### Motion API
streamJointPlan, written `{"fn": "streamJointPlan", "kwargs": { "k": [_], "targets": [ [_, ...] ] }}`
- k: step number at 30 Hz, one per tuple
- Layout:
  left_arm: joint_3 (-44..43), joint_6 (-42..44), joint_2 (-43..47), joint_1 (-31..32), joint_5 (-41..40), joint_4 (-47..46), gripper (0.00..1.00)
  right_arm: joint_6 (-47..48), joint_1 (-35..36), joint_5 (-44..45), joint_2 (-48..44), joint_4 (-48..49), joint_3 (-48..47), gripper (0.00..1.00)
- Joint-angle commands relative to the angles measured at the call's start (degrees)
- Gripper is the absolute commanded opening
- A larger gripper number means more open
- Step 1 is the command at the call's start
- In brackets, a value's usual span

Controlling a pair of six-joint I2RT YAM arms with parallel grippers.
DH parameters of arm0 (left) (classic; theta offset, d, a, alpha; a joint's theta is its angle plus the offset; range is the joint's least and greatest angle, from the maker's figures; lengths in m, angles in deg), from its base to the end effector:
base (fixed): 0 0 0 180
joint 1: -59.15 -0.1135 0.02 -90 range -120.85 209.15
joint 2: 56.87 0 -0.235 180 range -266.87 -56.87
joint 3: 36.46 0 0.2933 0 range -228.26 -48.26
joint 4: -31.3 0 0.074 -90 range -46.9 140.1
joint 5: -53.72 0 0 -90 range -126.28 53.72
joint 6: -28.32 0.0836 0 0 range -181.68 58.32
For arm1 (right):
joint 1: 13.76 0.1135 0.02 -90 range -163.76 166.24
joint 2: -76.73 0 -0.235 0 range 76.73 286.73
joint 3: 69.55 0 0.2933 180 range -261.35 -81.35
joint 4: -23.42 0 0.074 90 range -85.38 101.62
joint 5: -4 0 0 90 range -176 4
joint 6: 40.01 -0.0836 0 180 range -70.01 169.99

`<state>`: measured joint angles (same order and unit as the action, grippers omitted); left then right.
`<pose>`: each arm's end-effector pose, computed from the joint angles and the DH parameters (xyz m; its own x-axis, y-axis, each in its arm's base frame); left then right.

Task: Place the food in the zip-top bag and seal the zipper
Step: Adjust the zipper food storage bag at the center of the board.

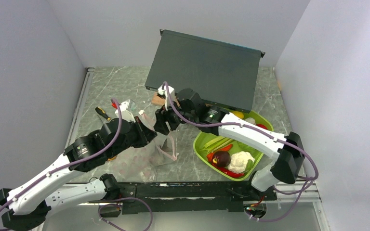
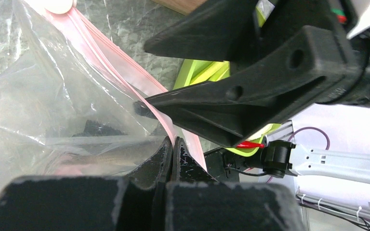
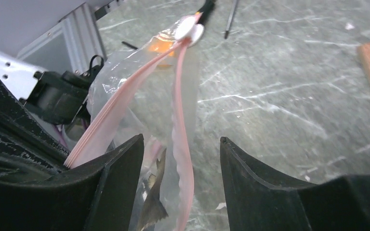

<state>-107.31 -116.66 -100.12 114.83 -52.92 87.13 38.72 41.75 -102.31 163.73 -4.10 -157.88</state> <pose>0.1576 -0.1885 0.3375 -0.6846 -0.3889 -0.6165 0.1541 0.7495 -0.6438 0.2294 0.3754 0.2869 -0.4276 -0.2911 -0.8558 -0.8669 0.4004 0.2969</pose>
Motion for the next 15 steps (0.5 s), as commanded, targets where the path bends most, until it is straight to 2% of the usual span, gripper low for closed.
{"fn": "streamJointPlan", "kwargs": {
  "k": [1,4,6,11,12,15],
  "targets": [
    [0.0,2.4,1.1,-0.1,2.2,-1.7,0.00,3.5,-0.1,-10.1,2.7,7.4,-2.1,0.61],
    [-0.2,3.3,1.1,-0.1,3.0,-1.0,0.00,3.8,-0.1,-13.4,4.7,10.6,-3.1,0.57],
    [-0.8,3.9,1.0,-0.1,3.1,0.2,0.00,4.2,-0.2,-13.9,5.6,12.5,-3.7,0.49],
    [-7.8,8.4,-0.5,-0.1,-0.6,6.4,0.00,-0.1,-0.1,-6.7,3.1,20.9,-1.6,0.04],
    [-10.7,10.3,-1.5,-0.1,-1.4,8.2,0.00,-1.1,0.0,-3.3,2.0,23.5,-0.4,0.00],
    [-20.8,16.4,-6.2,-0.1,-2.7,13.3,0.00,-4.5,0.4,4.7,-1.7,32.1,4.0,0.00]
  ]
}}
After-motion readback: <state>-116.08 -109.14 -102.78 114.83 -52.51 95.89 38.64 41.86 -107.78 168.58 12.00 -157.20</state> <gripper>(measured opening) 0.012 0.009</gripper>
